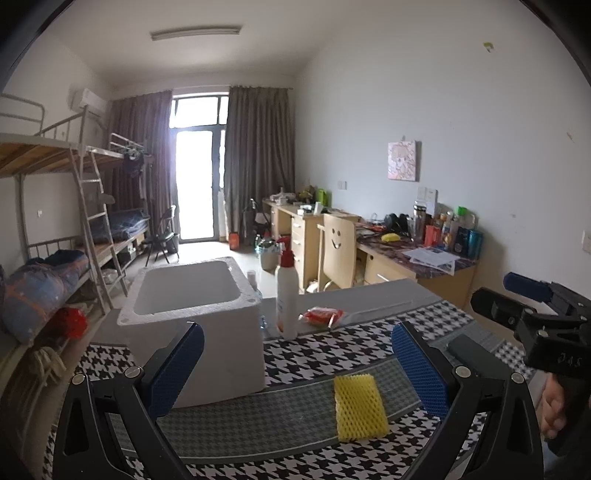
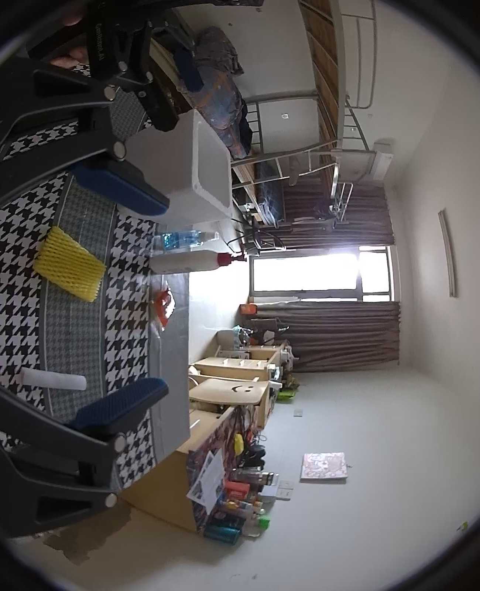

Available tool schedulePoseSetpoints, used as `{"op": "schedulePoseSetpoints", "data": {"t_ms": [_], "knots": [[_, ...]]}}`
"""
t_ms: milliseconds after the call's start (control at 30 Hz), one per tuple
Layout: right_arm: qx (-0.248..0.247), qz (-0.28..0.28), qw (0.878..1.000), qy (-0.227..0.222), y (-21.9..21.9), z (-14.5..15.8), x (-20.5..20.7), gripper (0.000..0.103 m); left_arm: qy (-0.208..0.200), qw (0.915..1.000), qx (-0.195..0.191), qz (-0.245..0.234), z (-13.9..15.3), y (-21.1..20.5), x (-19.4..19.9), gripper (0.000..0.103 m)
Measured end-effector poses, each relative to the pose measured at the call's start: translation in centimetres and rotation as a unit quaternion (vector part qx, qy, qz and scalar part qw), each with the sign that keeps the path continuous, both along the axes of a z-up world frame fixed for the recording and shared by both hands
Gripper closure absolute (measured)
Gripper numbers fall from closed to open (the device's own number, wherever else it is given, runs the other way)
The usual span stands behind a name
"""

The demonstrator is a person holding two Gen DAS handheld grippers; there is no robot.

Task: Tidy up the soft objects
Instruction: 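Move both open grippers back toward the yellow mesh sleeve and white foam roll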

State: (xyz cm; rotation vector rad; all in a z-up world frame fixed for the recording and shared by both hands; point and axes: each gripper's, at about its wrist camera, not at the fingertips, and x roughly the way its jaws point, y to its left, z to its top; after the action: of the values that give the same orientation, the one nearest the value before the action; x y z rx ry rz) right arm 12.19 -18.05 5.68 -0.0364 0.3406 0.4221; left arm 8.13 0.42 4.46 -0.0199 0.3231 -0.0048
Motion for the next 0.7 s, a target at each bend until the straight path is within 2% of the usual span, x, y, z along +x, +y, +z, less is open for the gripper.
{"op": "schedulePoseSetpoints", "data": {"t_ms": [700], "knots": [[0.002, -0.052, 0.998, 0.019, -2.9, -2.3, 0.2, 0.011, 0.057, 0.9972, 0.001, -0.049, -3.0, -3.2, 2.7, 0.001]]}}
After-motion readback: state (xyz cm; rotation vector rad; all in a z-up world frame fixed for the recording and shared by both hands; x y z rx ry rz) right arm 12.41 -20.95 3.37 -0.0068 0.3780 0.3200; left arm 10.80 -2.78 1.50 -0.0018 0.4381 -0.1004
